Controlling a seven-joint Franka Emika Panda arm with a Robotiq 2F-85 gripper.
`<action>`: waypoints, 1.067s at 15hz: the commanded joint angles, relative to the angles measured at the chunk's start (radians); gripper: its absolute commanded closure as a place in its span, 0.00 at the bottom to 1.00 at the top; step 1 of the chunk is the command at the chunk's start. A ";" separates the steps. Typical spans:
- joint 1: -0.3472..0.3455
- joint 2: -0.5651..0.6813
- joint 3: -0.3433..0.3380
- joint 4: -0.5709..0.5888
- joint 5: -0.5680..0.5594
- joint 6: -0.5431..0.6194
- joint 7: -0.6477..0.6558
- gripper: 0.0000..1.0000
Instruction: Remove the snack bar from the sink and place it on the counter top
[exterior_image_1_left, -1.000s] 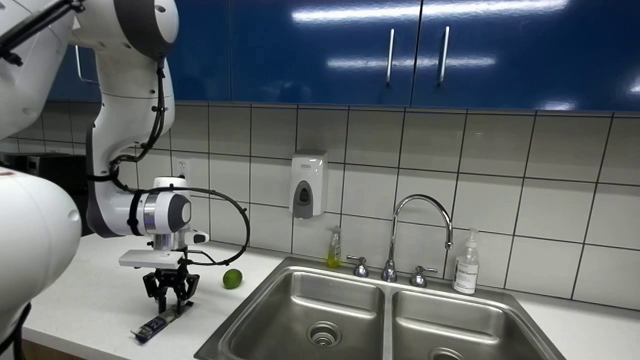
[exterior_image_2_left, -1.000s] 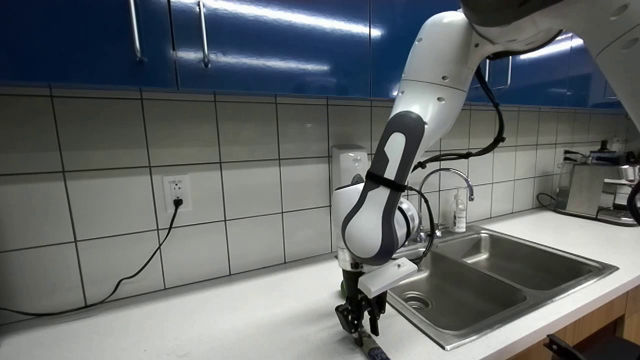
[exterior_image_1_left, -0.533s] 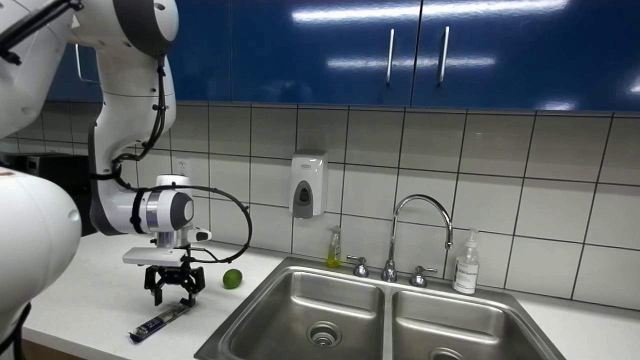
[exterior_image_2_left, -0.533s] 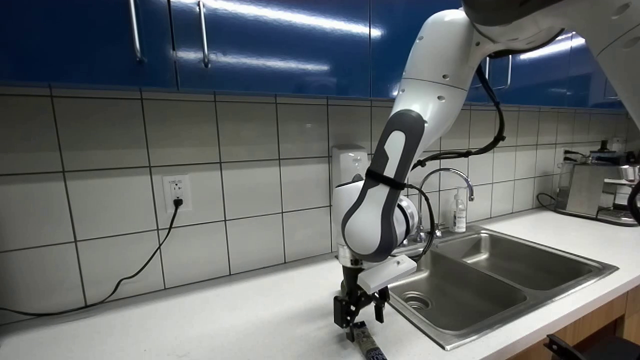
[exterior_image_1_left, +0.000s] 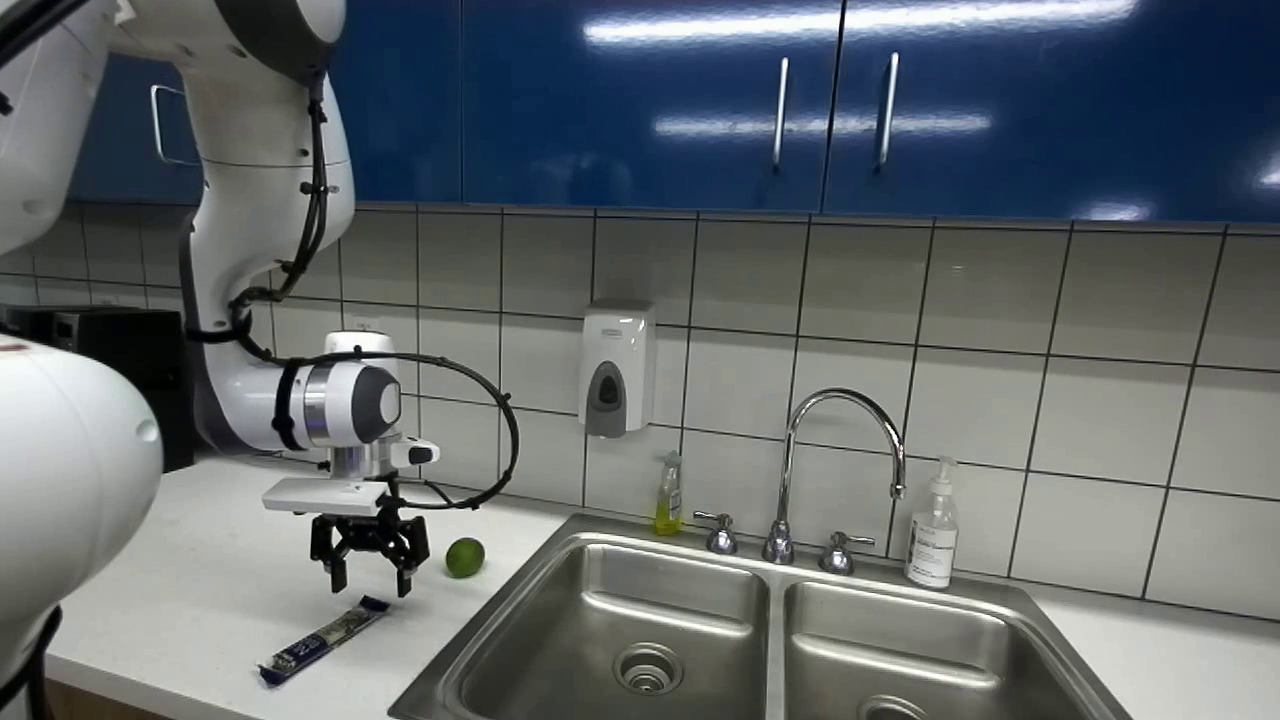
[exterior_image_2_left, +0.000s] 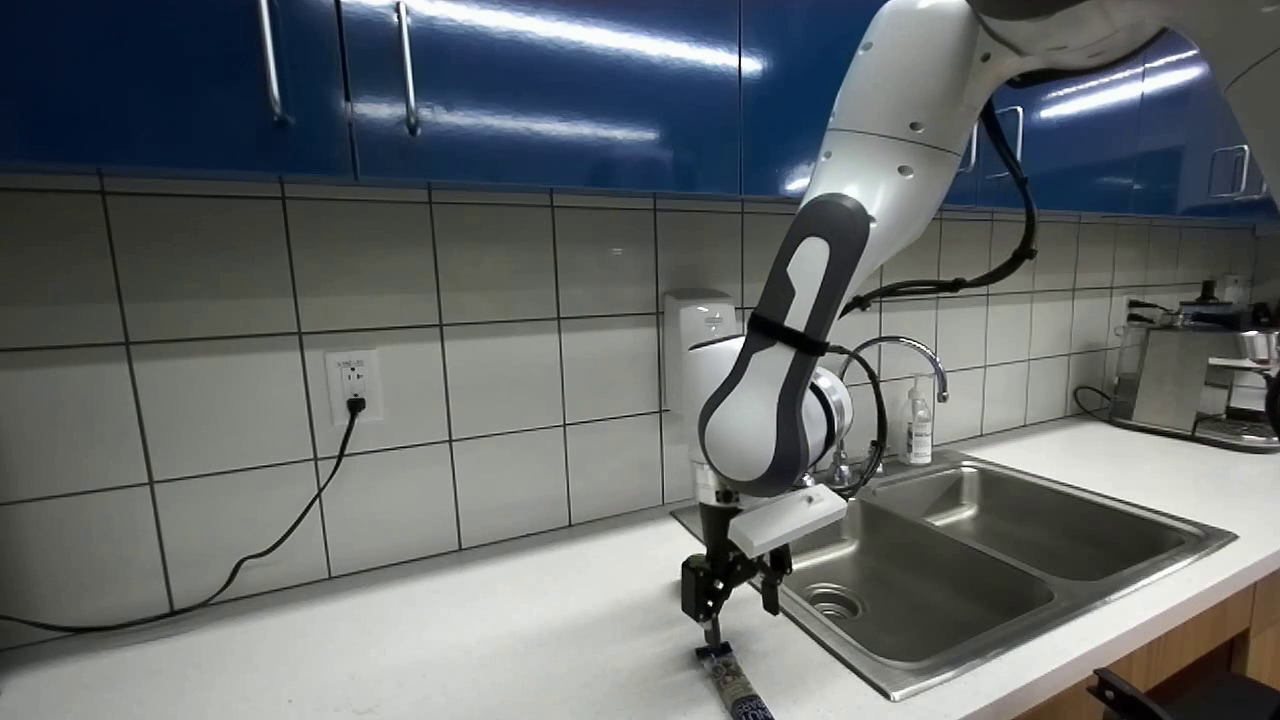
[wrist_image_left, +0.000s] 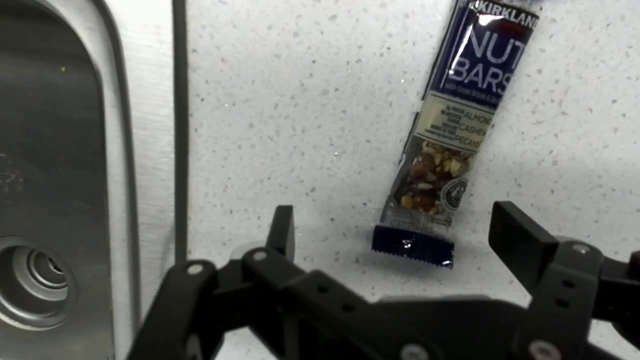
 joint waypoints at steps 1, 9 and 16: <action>-0.004 -0.099 -0.030 -0.076 0.003 -0.001 0.024 0.00; -0.049 -0.220 -0.111 -0.194 -0.032 -0.004 0.058 0.00; -0.097 -0.308 -0.148 -0.290 -0.098 -0.005 0.133 0.00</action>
